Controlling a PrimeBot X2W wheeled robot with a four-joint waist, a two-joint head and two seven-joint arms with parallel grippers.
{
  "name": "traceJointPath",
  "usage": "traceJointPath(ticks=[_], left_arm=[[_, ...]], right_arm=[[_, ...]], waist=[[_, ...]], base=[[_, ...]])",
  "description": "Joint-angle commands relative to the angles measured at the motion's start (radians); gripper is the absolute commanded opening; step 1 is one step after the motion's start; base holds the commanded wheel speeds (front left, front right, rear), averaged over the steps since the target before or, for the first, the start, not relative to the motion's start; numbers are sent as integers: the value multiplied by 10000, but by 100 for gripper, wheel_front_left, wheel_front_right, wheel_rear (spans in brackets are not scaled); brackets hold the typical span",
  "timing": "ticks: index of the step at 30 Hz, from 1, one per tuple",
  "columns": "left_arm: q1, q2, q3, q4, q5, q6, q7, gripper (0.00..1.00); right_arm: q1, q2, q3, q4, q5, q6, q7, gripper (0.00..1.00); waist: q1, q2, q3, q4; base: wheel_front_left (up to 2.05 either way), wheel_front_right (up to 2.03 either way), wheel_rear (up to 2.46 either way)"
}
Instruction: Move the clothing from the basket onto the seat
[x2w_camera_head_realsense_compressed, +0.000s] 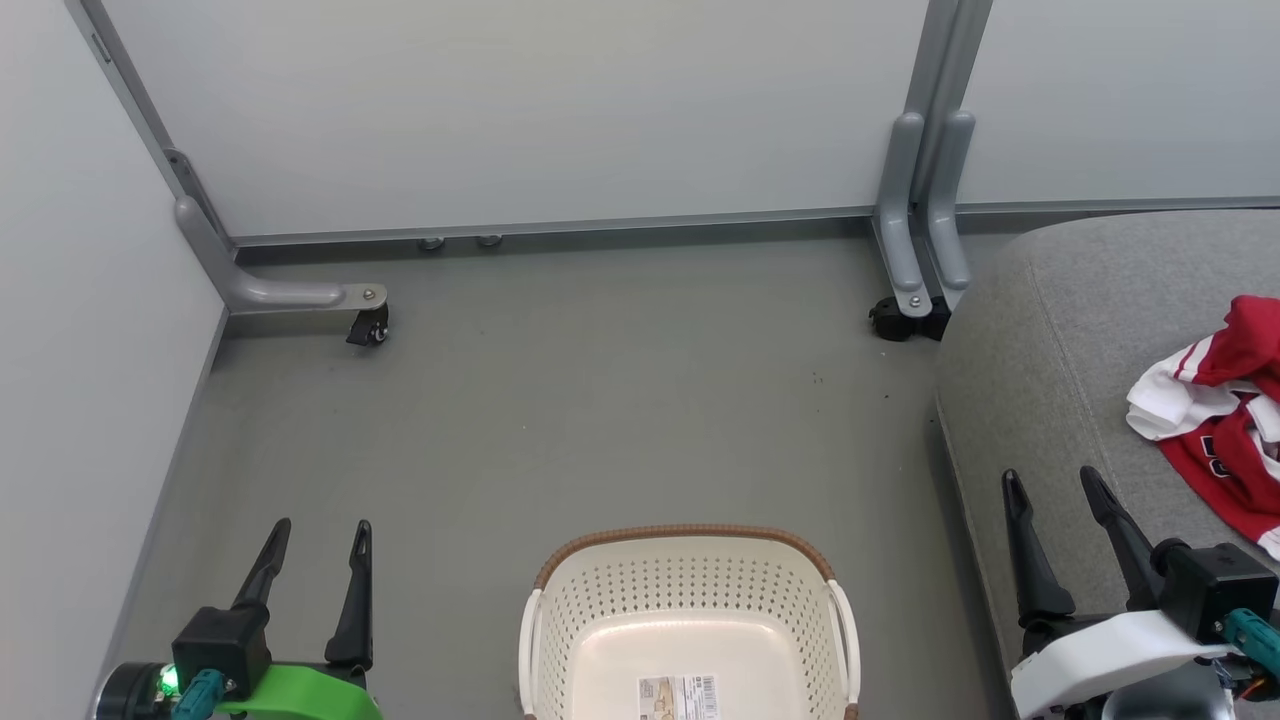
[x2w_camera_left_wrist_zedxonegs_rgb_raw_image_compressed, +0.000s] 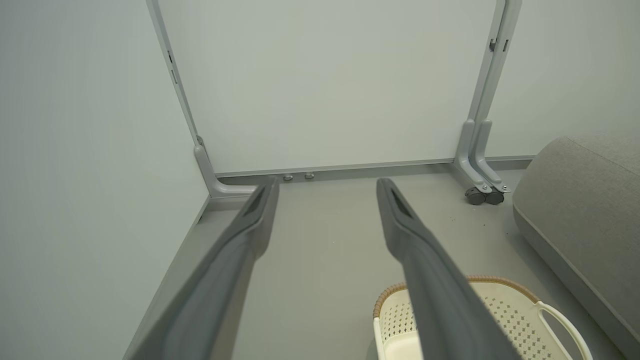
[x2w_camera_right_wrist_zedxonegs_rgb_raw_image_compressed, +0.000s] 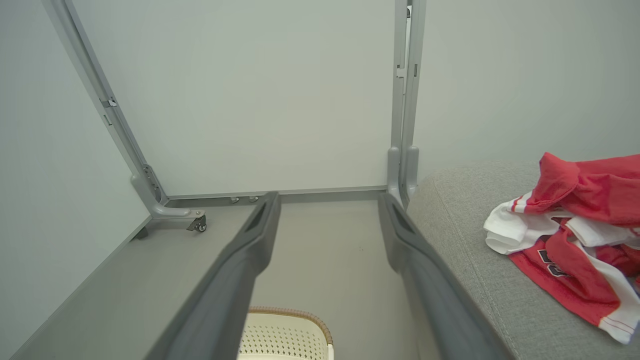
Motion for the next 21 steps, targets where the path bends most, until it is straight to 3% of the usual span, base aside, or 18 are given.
traceJointPath(ticks=[1,13,14,16,21], left_arm=[[111,-40,77,52,111,-67,-28,100],[10,-191,339,163,416,-224,-28,100],[12,-228,275,318,361,-181,41,0],[40,-287,259,489,290,-182,101,0],[-118,-391,507,463,-1034,-206,496,0]], right_arm=[[90,-11,2,14,-6,-3,8,100],[76,-11,-49,48,3,-3,20,100],[22,27,-12,186,36,0,-4,0],[68,61,4,354,117,0,-4,0],[-170,-18,32,627,1576,0,74,0]], waist=[[1,-1,-7,0],[1,-1,-2,-8],[1,-1,-1,-10],[1,-1,1,-11],[1,-1,25,-24]], base=[[0,0,0],[0,0,0],[0,0,0],[0,0,0],[0,0,0]])
